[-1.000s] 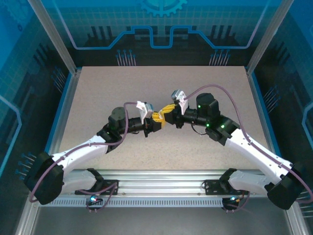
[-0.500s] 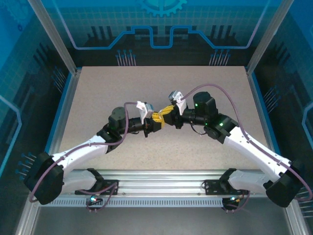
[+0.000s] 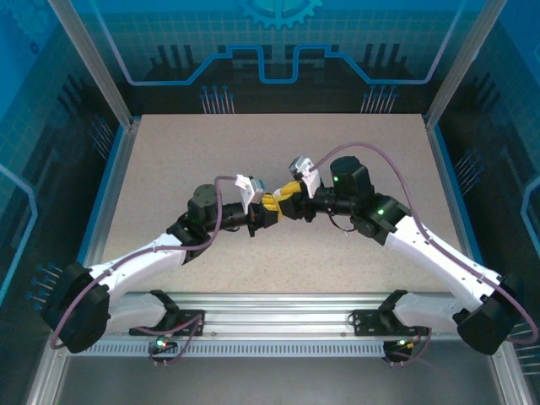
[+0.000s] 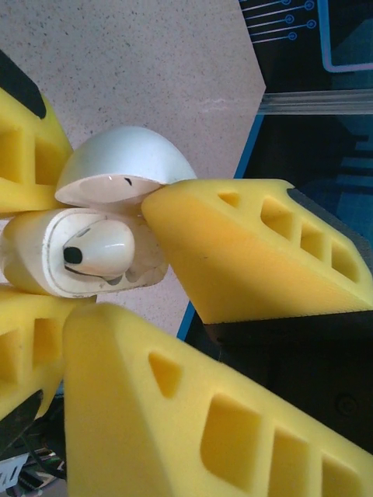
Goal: Insert the wireless bluetooth earbuds into the charging case
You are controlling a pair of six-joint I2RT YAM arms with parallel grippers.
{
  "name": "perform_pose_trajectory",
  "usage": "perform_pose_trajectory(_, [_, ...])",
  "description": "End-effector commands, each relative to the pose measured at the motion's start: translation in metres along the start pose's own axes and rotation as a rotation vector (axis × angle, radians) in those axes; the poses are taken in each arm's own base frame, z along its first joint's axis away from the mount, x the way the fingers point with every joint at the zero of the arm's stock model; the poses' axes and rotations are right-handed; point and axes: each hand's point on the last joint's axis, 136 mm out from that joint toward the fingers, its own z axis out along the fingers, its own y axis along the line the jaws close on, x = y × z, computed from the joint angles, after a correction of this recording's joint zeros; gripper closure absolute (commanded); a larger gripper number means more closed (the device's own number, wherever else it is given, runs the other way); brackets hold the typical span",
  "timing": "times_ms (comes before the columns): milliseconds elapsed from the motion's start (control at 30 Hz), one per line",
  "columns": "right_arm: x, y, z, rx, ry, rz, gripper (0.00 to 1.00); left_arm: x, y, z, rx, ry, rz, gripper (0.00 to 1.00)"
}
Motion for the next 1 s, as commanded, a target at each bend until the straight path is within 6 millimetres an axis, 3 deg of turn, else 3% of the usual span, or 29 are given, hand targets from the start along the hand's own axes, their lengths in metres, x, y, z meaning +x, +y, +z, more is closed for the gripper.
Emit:
perform_pose_trajectory(0, [-0.015, -0.002, -0.006, 0.032, -0.029, -0.002, 0.61, -0.034, -0.019, -0.005, 0.058, -0.075, 0.095, 0.82])
perform_pose_trajectory(167, [-0.031, 0.007, -0.023, 0.022, -0.062, 0.012, 0.61, -0.022, -0.013, -0.006, 0.026, -0.014, 0.113, 0.82])
perform_pose_trajectory(333, [-0.015, -0.007, -0.045, 0.102, 0.016, 0.121, 0.61, -0.005, -0.006, -0.013, -0.036, 0.074, 0.154, 0.82])
perform_pose_trajectory(533, [0.052, -0.062, -0.069, 0.335, 0.24, 0.431, 0.63, 0.007, -0.001, -0.02, -0.083, 0.134, 0.175, 0.82])
perform_pose_trajectory(733, [0.119, -0.094, -0.088, 0.505, 0.514, 0.645, 0.63, 0.012, 0.002, -0.021, -0.094, 0.151, 0.163, 0.82])
perform_pose_trajectory(967, [0.164, -0.123, -0.094, 0.639, 0.682, 0.705, 0.63, 0.018, 0.003, -0.019, -0.09, 0.162, 0.142, 0.82])
